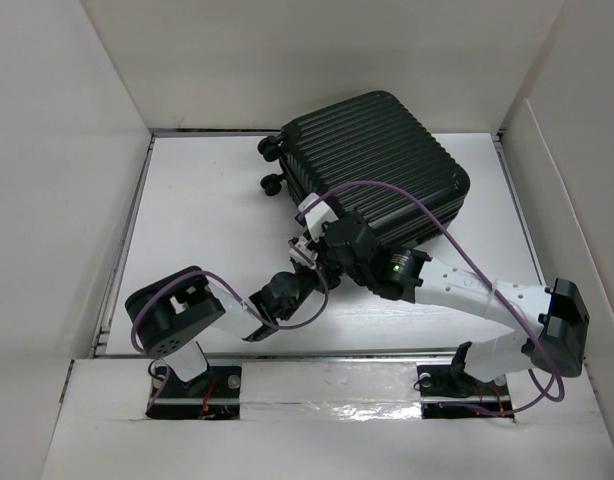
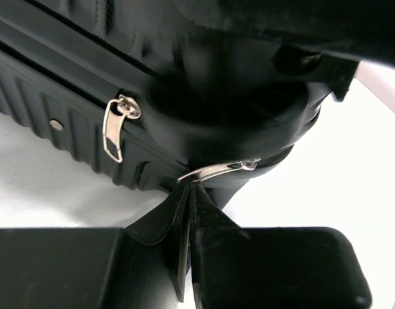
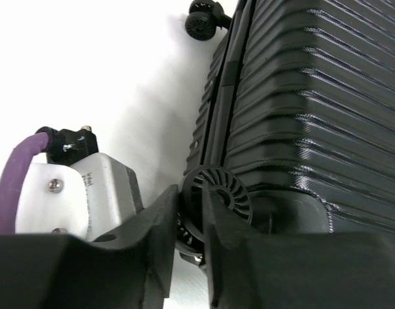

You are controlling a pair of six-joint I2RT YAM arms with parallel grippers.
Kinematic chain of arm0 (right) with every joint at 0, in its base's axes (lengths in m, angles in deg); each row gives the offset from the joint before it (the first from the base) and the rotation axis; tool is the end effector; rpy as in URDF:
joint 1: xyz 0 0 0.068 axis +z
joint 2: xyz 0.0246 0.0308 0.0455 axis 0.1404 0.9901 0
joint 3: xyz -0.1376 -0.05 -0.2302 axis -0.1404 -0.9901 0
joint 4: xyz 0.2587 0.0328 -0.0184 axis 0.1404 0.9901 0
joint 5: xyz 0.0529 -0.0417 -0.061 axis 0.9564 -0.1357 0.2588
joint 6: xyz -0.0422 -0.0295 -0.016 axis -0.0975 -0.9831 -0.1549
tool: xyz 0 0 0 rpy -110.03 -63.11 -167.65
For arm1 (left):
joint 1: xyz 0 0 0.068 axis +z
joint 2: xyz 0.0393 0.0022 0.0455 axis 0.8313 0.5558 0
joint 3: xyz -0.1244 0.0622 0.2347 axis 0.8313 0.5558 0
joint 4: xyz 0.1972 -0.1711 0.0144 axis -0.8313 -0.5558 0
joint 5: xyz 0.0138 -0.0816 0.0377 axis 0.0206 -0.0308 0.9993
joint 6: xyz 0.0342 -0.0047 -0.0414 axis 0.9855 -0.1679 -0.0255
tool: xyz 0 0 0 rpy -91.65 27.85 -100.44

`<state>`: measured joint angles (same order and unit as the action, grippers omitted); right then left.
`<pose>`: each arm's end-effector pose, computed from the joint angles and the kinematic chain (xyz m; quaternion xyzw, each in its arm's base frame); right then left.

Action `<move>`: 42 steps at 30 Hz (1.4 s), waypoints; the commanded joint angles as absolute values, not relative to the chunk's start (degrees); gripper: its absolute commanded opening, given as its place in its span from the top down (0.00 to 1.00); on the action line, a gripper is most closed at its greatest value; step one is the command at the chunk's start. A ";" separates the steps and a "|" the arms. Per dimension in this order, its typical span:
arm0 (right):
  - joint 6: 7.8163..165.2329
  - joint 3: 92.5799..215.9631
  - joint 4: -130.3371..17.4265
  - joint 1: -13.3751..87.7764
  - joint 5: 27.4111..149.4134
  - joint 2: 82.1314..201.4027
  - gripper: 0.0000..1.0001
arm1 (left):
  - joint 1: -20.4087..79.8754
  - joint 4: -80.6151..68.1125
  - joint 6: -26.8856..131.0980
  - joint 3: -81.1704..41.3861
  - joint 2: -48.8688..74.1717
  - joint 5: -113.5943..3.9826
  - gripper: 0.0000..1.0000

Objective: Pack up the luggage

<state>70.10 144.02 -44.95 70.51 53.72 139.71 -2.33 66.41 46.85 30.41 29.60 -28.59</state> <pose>0.1610 0.2737 0.3273 -0.3836 0.7391 0.0526 0.5512 0.1537 -0.2304 0.1743 0.1324 0.6686 -0.3588 0.6378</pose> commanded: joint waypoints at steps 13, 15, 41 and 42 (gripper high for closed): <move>70.92 144.11 -47.21 72.41 58.01 139.44 1.00 | -0.63 95.18 47.86 33.30 24.69 -34.49 1.00; 70.57 144.55 -47.03 72.41 58.27 139.61 1.00 | -1.77 94.92 48.48 33.03 26.01 -37.47 1.00; 76.11 137.80 -46.57 57.83 72.06 118.09 0.62 | -8.01 90.17 47.51 22.22 31.81 -23.01 0.70; 75.76 137.00 -47.03 57.82 72.68 116.60 0.62 | -8.02 90.52 48.65 21.52 32.25 -21.60 0.70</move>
